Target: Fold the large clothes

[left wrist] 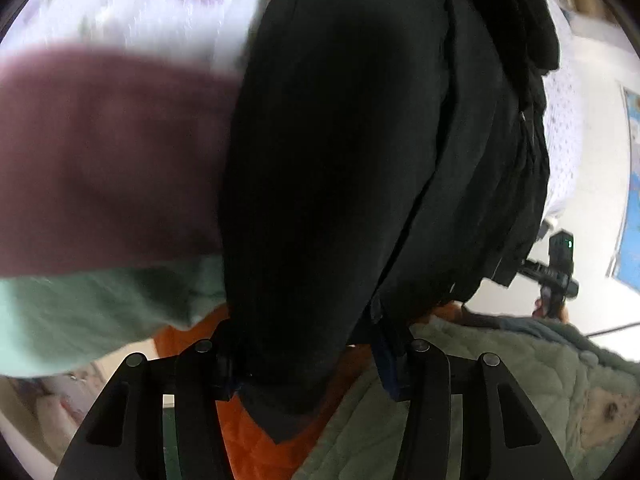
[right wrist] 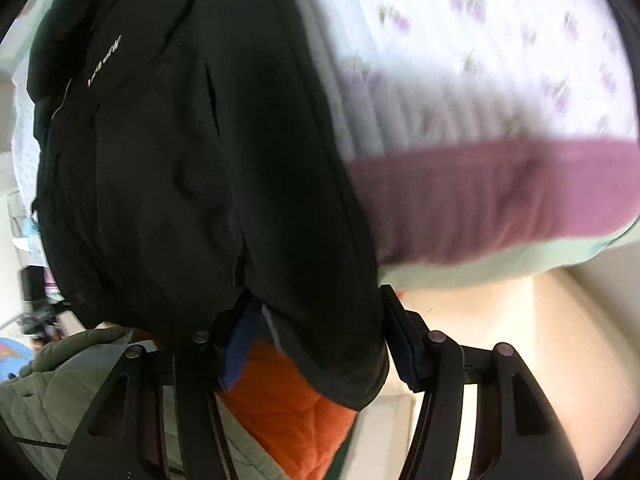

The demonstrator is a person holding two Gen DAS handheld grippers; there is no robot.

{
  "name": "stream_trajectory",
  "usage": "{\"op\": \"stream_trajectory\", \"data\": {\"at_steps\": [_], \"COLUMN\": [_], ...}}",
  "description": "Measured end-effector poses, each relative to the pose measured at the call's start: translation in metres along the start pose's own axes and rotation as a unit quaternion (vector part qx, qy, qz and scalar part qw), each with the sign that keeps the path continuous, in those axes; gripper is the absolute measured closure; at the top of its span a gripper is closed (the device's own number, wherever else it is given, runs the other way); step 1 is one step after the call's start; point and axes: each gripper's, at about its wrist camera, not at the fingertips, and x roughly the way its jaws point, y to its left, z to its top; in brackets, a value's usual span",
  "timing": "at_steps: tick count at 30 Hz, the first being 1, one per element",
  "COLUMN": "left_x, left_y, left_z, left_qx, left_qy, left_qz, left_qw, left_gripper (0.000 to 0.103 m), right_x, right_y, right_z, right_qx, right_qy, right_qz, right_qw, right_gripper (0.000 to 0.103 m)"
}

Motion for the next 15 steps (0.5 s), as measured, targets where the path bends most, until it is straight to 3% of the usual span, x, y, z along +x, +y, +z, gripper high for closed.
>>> {"op": "stream_trajectory", "data": {"at_steps": [1, 3, 4, 7, 12, 15], "left_x": [-0.004, -0.020, -0.033, -0.067, -0.121, -0.149], "left_y": [-0.004, -0.018, -0.027, -0.050, -0.078, -0.076], "left_z": [0.000, 0.002, 0.004, 0.017, 0.052, 0.067], "left_qx": [0.001, 0.015, 0.022, 0.035, 0.032, 0.025], "left_qy": [-0.011, -0.038, -0.054, -0.093, -0.171, -0.204], "left_qz": [-0.013, -0.048, -0.069, -0.133, -0.249, -0.287], "left_qw": [0.9999, 0.9980, 0.9959, 0.9861, 0.9526, 0.9356], "left_gripper": [0.067, 0.089, 0.089, 0.089, 0.089, 0.089], "right_x": [-0.005, -0.017, -0.026, -0.047, -0.091, -0.126], "right_y": [0.005, 0.013, 0.019, 0.031, 0.046, 0.054], "right_z": [-0.002, -0.005, -0.007, -0.004, 0.015, 0.027], "right_qx": [-0.007, -0.022, -0.031, -0.033, -0.021, -0.024], "right_qy": [-0.010, -0.025, -0.035, -0.059, -0.124, -0.169], "right_qz": [0.004, 0.008, 0.010, 0.027, 0.103, 0.140], "right_qw": [1.000, 0.999, 0.999, 0.997, 0.987, 0.975], "right_gripper": [0.065, 0.075, 0.081, 0.083, 0.084, 0.084]}}
